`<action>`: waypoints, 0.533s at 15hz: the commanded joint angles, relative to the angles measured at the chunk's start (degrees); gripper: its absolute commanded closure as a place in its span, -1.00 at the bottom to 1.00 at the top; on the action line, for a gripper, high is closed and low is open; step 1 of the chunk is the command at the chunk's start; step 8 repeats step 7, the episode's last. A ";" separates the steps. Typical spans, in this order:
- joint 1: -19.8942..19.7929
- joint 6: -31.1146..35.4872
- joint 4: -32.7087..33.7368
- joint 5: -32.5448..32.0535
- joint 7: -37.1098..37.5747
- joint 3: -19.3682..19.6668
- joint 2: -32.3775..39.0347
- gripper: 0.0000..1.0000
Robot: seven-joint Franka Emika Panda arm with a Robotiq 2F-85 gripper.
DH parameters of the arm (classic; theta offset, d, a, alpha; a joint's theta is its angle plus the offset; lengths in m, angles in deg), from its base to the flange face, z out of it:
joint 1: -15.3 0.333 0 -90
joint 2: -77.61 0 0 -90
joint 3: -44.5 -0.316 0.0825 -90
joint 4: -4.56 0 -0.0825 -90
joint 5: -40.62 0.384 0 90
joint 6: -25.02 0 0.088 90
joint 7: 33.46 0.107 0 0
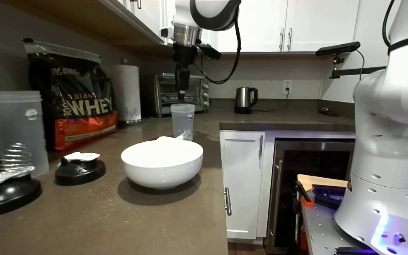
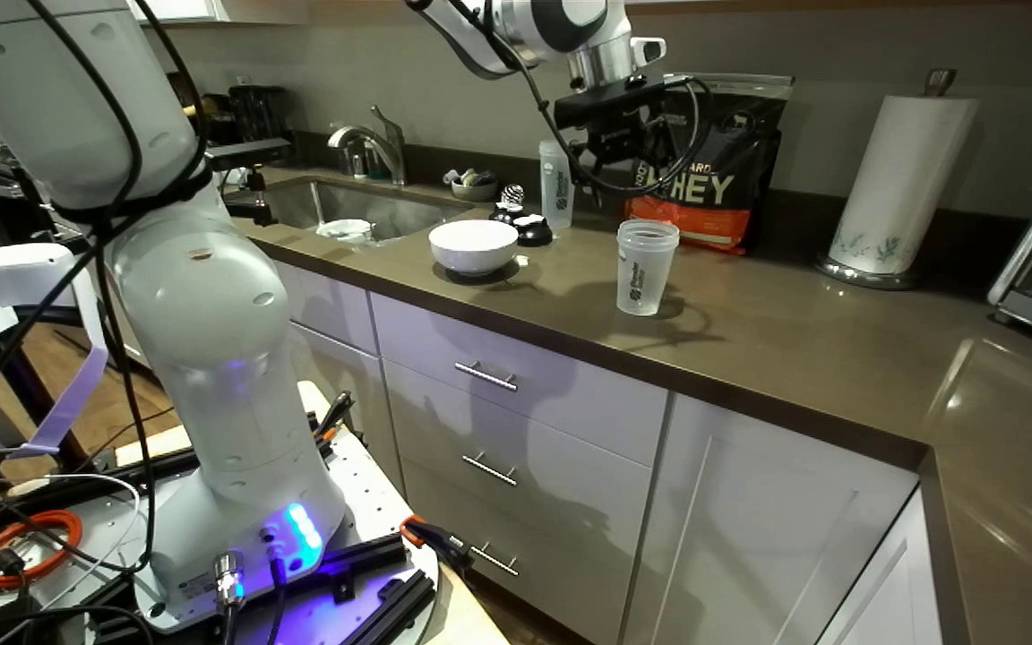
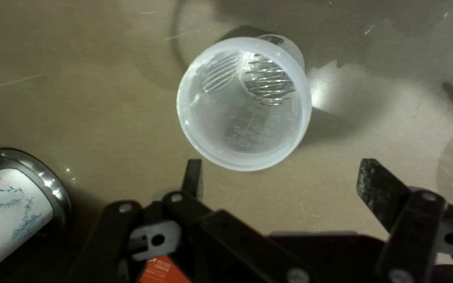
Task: Put the silver spring in the white container
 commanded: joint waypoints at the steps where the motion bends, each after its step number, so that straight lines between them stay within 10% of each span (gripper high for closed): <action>1: 1.22 -3.36 -0.86 4.41 -4.47 -0.05 -3.26 -1.00; 8: 2.72 -7.90 -0.99 5.80 -5.60 -0.41 -6.23 -1.00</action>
